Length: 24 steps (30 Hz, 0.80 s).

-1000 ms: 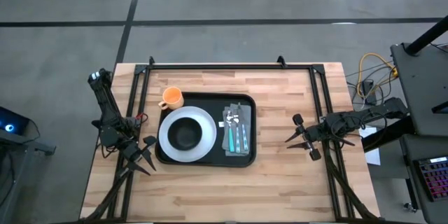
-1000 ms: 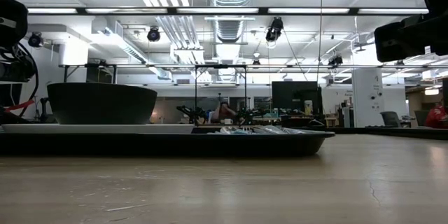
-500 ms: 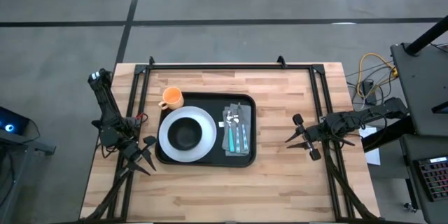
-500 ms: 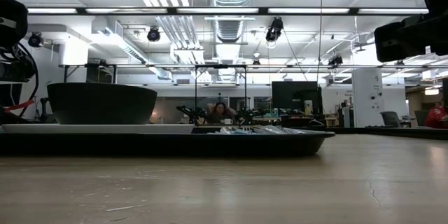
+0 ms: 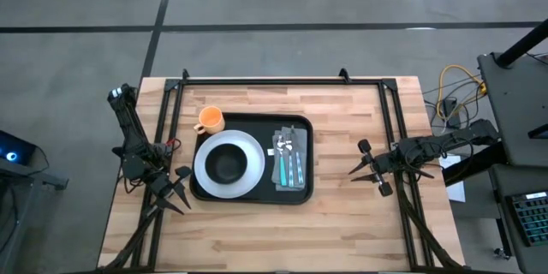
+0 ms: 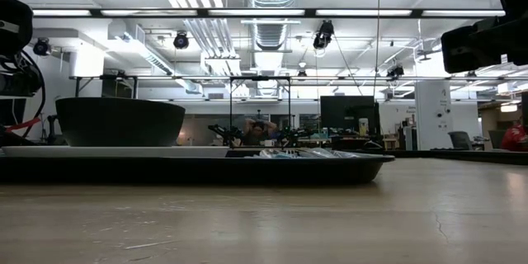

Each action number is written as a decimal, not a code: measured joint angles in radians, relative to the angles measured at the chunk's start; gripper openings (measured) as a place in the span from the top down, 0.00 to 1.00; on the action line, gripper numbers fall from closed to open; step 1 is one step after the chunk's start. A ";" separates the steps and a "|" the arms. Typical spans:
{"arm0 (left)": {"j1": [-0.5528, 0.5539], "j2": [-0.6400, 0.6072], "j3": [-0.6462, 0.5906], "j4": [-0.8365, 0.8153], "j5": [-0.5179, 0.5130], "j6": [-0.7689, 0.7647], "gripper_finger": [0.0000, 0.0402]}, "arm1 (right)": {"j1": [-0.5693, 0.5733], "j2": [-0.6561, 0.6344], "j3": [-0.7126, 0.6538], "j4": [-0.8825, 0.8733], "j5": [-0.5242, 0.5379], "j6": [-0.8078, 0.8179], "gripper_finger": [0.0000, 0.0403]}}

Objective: Set up tray
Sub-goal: Return to Home Position

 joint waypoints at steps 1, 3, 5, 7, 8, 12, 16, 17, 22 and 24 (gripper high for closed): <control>0.000 0.000 0.000 0.000 0.000 0.000 0.77 | 0.000 0.000 0.000 0.000 0.000 0.000 0.78; 0.000 0.000 0.000 0.000 0.000 0.000 0.77 | 0.000 0.000 0.000 0.000 0.000 0.000 0.78; 0.000 0.000 0.000 0.000 0.000 0.000 0.77 | 0.000 0.000 0.000 0.000 0.000 0.000 0.79; 0.000 0.000 0.000 0.000 0.000 0.000 0.77 | 0.000 0.000 0.000 0.000 0.000 0.000 0.80; 0.000 0.000 0.000 0.000 0.000 0.000 0.77 | 0.000 0.000 0.000 0.000 0.000 0.000 0.81; 0.000 0.000 0.000 0.000 0.000 0.000 0.77 | 0.000 0.000 0.000 0.000 0.000 0.000 0.82; 0.000 0.000 0.000 0.000 0.000 0.000 0.77 | 0.000 0.000 0.000 0.000 0.000 0.000 0.82; 0.000 0.000 0.000 0.000 0.000 0.000 0.77 | 0.000 0.000 0.000 0.000 0.000 0.000 0.82; 0.000 0.000 0.000 0.000 0.000 0.000 0.77 | 0.000 0.000 0.000 0.000 0.000 0.000 0.81; 0.000 0.000 0.000 0.000 0.000 0.000 0.77 | 0.000 0.000 0.000 0.000 0.000 0.000 0.80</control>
